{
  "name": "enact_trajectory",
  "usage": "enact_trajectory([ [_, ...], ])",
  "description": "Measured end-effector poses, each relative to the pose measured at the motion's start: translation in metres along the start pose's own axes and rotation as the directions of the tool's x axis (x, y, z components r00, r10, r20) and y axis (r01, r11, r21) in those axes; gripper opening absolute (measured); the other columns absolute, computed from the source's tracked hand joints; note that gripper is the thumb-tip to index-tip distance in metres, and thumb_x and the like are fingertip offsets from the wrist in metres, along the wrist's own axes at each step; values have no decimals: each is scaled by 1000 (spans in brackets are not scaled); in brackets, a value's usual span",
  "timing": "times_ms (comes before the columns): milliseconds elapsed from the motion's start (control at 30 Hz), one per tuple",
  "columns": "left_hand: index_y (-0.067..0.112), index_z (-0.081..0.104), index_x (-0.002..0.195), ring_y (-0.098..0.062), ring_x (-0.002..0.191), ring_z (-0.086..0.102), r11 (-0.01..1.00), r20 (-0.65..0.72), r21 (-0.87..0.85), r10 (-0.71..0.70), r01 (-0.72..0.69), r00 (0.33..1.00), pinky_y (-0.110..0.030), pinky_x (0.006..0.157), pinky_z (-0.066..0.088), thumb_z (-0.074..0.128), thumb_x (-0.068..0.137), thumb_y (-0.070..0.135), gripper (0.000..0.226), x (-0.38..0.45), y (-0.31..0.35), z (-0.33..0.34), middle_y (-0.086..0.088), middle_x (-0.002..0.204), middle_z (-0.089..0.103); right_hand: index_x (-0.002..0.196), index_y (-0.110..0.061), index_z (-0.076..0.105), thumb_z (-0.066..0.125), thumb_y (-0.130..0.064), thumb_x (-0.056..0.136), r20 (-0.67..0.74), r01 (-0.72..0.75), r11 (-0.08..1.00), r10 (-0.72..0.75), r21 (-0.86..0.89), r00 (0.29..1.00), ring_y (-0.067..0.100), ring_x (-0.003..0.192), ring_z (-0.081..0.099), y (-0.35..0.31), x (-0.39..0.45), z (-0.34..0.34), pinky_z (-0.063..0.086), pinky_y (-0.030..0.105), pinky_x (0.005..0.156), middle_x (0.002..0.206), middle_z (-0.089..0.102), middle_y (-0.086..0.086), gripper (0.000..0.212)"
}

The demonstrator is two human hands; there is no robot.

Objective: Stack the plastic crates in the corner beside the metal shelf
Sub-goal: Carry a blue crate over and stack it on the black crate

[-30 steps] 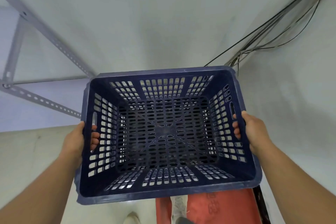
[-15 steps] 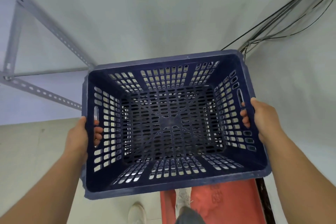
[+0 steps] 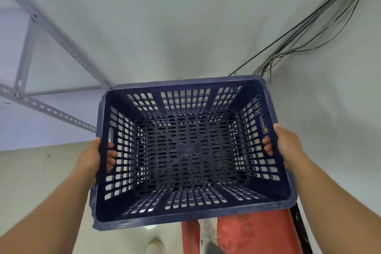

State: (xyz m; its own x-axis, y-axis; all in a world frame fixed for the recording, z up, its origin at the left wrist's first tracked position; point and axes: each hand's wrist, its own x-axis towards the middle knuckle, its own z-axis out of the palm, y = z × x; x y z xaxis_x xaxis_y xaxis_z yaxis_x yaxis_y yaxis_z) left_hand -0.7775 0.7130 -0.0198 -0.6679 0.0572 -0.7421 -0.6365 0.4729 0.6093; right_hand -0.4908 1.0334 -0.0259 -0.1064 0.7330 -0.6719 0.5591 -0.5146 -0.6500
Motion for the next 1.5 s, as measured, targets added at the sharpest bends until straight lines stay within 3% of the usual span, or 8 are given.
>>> enact_trajectory([
  [300,11,55,80,-20,54,40,992,-85,19,127,-126,988,-31,51,33,31,100,35,40,1,-1,10,-10,68,53,88,-8,61,39,-33,95,-90,55,998,-55,-2,994,20,50,45,1,3,6,39,32,50,67,58,10,33],
  [533,12,55,78,-22,51,37,991,-159,5,130,-131,979,-31,49,32,32,97,35,38,4,-1,20,-9,66,52,87,-9,61,38,-33,95,-90,115,993,-117,-27,989,22,48,45,-12,15,7,38,32,48,65,59,10,34],
  [800,10,57,82,-24,51,36,989,-94,61,140,-135,986,-32,48,30,26,102,40,47,3,-7,8,-11,65,50,92,-7,59,37,-33,96,-52,50,998,-52,-34,997,22,49,43,-4,0,0,36,32,49,66,57,12,35],
  [1067,8,59,79,-22,51,40,982,-196,86,181,-167,964,-32,48,34,32,98,37,44,2,-8,16,-11,65,54,87,-11,62,40,-32,94,-115,79,997,-78,0,990,22,49,45,-1,6,5,38,31,48,65,59,11,31],
  [1500,7,59,83,-21,52,42,957,-226,204,251,-207,941,-30,48,35,28,97,38,46,6,-5,24,-10,64,54,108,-10,58,34,-37,97,-124,131,985,-145,-112,982,23,49,47,-6,22,11,40,30,46,67,59,12,38],
])
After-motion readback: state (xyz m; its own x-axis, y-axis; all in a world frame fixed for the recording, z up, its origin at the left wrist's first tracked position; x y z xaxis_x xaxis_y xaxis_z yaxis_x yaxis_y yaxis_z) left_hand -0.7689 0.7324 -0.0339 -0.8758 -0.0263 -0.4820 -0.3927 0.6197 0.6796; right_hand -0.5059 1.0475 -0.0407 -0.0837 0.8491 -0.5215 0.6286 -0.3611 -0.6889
